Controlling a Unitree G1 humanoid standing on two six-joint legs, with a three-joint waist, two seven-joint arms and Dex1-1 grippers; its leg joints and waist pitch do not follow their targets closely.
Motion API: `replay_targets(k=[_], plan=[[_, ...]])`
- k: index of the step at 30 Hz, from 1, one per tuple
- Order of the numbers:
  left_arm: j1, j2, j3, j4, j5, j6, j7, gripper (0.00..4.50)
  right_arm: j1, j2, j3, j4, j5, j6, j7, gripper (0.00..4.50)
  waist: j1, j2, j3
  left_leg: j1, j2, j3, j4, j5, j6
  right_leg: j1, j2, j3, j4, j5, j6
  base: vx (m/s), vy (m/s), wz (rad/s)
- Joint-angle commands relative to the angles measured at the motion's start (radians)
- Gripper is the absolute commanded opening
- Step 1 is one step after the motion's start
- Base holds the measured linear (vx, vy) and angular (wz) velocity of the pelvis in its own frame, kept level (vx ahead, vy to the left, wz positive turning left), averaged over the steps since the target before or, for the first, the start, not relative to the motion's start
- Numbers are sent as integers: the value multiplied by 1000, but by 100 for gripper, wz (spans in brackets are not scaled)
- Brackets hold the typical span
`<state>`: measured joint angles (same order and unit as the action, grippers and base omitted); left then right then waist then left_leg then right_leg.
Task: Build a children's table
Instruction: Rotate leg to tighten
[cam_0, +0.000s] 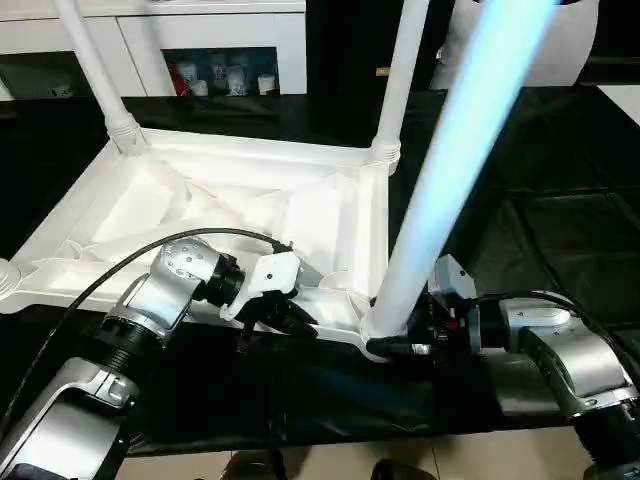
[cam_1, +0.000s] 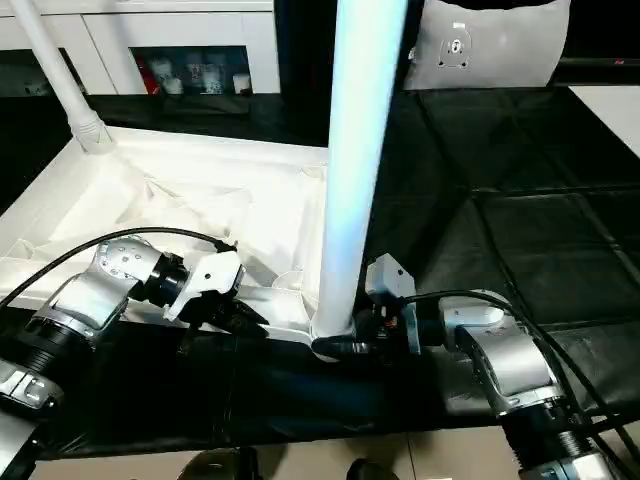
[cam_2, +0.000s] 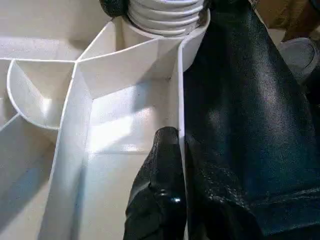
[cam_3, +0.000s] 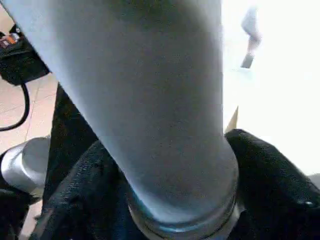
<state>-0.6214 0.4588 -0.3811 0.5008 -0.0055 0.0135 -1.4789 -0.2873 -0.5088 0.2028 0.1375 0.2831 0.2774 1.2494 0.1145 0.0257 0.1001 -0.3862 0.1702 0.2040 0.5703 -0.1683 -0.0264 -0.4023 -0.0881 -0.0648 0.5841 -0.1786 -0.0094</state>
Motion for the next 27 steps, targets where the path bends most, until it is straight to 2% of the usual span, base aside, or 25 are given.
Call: replay_targets(k=[1, 8, 11, 12, 14, 16, 17, 18, 19, 20, 21, 22, 24, 25, 27], plan=[[1, -1, -36, 19, 27, 0, -9, 0, 11, -13, 17, -16, 4, 17, 21, 299, -8, -6, -57, 27, 75, -31, -76, -250, 43, 35, -76, 53, -64, -245, -244, 0, 0, 0], [2, -2, -34, 17, 24, 3, -6, 0, 20, -11, 23, -20, 0, 19, 14, 284, -7, -6, -56, 28, 75, -31, -77, -259, 39, 33, -76, 54, -65, -254, -243, 0, 0, 0], [24, -24, -1, -21, -16, 68, 27, 0, 51, 24, 10, -43, -9, 27, -75, 284, -8, 0, -51, 29, 75, -32, -80, -278, 31, 31, -75, 55, -69, -266, -239, 0, 0, 0], [31, -33, 12, -36, -29, 94, 44, 0, 60, 44, 2, -46, -22, 22, -122, 283, -9, -1, -50, 28, 77, -32, -82, -280, 23, 31, -78, 56, -67, -266, -241, 0, 0, 0], [43, -51, 32, -68, -43, 140, 90, 0, 71, 87, -13, -46, -45, 16, -214, 282, -14, 2, -46, 25, 73, -35, -85, -309, 14, 31, -77, 55, -71, -298, -234, 0, 0, 0], [52, -82, 56, -106, -56, 220, 158, 0, 79, 142, -33, -48, -58, 22, -314, 281, -26, 0, -40, 29, 70, -40, -91, -371, -11, 26, -79, 54, -83, -405, -209, 0, 0, 0], [60, -110, 75, -133, -64, 261, 213, 0, 84, 186, -47, -51, -62, 37, -386, 281, -30, 4, -40, 30, 71, -42, -91, -382, -18, 24, -81, 55, -84, -425, -203, 0, 0, 0], [64, -126, 84, -147, -68, 277, 242, 0, 86, 209, -53, -54, -64, 46, -422, 281, -35, 2, -37, 29, 72, -45, -93, -392, -24, 23, -82, 55, -88, -449, -193, 0, 0, 0], [65, -134, 87, -152, -68, 287, 256, 0, 87, 221, -55, -55, -65, 52, -439, 281, -42, 0, -38, 23, 69, -49, -96, -388, -25, 30, -81, 52, -88, -461, -179, 0, 0, 0], [69, -163, 96, -172, -63, 319, 308, 0, 86, 263, -60, -56, -69, 69, -499, 281, -46, 1, -39, 22, 71, -49, -98, -382, -27, 30, -79, 52, -85, -447, -178, 0, 0, 0], [77, -219, 110, -203, -44, 382, 409, 0, 76, 345, -72, -49, -77, 96, -616, 281, -52, 5, -38, 28, 72, -45, -98, -383, -28, 20, -76, 56, -89, -425, -181, 0, 0, 0], [84, -257, 118, -225, -37, 427, 466, 0, 67, 403, -84, -40, -82, 116, -695, 280, -58, 1, -37, 29, 69, -45, -96, -391, -33, 17, -77, 56, -91, -436, -185, 0, 0, 0], [88, -305, 126, -233, -14, 461, 548, 0, 51, 465, -99, -24, -84, 132, -772, 280, -65, 0, -37, 23, 64, -47, -97, -370, -24, 21, -78, 54, -92, -450, -172, 0, 0, 0], [91, -334, 127, -236, 1, 478, 595, 0, 39, 497, -103, -7, -92, 132, -817, 280, -66, 3, -38, 28, 65, -46, -95, -364, -18, 18, -76, 55, -97, -443, -165, 0, 0, 0], [92, -396, 131, -237, 30, 506, 700, 0, 12, 550, -104, 32, -124, 136, -907, 280, -70, 0, -38, 23, 62, -44, -95, -348, -12, 20, -74, 55, -96, -417, -164, 0, 0, 0]])
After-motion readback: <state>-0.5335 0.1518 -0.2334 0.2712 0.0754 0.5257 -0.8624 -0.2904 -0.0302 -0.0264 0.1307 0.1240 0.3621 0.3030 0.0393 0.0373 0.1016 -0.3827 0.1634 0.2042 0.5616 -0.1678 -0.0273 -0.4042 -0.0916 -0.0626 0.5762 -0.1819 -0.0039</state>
